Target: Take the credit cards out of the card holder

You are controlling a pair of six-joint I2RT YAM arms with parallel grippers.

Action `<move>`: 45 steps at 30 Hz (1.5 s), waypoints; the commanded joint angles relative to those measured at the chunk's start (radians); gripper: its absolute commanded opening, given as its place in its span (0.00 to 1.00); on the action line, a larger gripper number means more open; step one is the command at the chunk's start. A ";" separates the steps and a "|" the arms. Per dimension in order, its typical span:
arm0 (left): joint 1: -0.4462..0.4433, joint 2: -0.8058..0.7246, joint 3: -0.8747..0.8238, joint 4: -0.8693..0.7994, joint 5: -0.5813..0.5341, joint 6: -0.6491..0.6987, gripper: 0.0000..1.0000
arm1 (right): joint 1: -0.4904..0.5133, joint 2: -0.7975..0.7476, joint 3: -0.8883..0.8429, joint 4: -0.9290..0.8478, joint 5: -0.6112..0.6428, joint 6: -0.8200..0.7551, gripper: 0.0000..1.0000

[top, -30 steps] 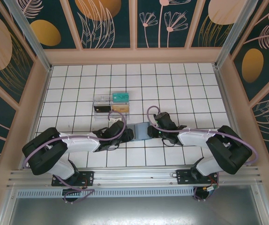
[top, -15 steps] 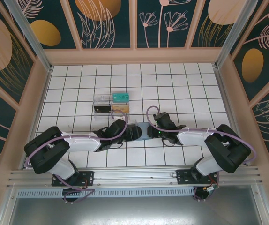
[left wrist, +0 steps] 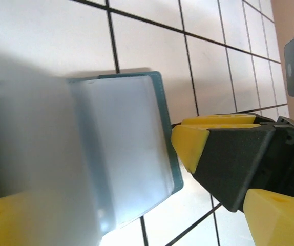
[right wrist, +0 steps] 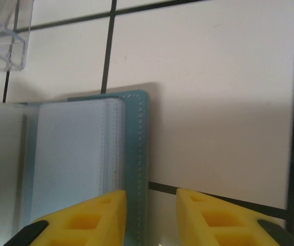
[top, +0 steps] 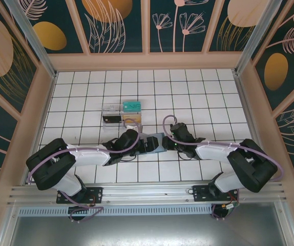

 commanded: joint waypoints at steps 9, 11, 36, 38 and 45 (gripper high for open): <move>0.003 -0.013 -0.007 0.110 0.018 0.013 0.90 | -0.036 -0.169 -0.032 -0.031 0.068 0.016 0.35; 0.003 0.029 0.025 0.137 0.045 0.017 0.88 | -0.036 -0.167 -0.034 -0.029 0.067 0.026 0.35; 0.036 -0.022 -0.045 0.075 -0.010 0.017 0.50 | 0.006 -0.098 0.066 -0.009 -0.058 0.004 0.35; 0.036 0.028 -0.003 0.098 0.026 0.025 0.50 | 0.010 -0.096 0.071 -0.018 -0.056 0.005 0.35; 0.031 0.175 0.092 0.207 0.133 -0.004 0.49 | 0.002 -0.167 0.034 -0.076 0.022 0.024 0.35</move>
